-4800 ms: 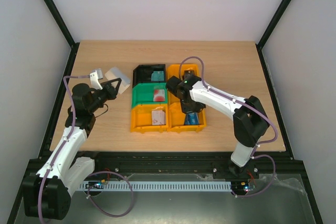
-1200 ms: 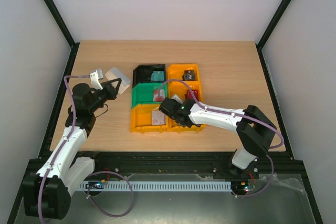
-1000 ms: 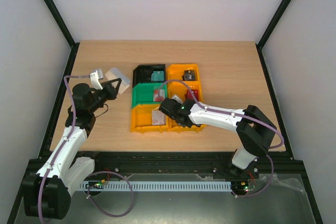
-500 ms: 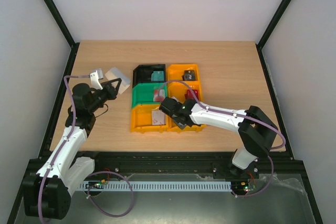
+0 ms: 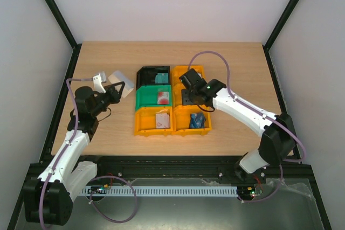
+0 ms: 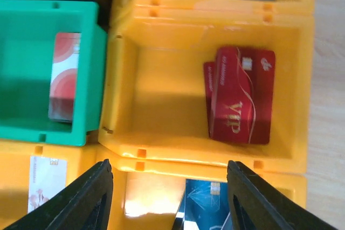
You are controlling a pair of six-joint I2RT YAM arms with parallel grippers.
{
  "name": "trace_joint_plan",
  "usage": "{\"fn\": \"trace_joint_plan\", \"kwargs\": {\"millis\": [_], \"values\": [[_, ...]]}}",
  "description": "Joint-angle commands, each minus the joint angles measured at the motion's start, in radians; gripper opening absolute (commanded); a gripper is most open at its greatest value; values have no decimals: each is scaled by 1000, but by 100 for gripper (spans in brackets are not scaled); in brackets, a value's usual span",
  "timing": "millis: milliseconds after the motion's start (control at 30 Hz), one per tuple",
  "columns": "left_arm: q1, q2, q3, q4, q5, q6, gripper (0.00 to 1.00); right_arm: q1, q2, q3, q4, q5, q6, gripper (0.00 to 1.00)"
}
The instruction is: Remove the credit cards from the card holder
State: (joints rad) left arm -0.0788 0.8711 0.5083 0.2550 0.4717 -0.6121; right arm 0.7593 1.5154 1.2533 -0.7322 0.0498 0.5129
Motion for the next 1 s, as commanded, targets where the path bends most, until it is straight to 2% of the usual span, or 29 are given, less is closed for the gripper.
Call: {"fn": "trace_joint_plan", "kwargs": {"millis": [0,200,333,600,700,967], "values": [[5,-18,-16,36,13,11,2,-6,-18,9,-102,-3,272,56],[5,-22,-23,40,18,10,2,-19,14,-31,-120,21,321,55],[5,-25,-29,41,22,9,2,-20,46,-26,-131,85,322,53],[5,-30,-30,41,21,14,2,-21,101,-71,-140,120,312,49],[5,-30,-28,41,21,16,2,-22,102,-95,-138,117,317,45],[6,-25,-24,42,21,18,2,-21,143,-123,-127,110,294,43]]}}
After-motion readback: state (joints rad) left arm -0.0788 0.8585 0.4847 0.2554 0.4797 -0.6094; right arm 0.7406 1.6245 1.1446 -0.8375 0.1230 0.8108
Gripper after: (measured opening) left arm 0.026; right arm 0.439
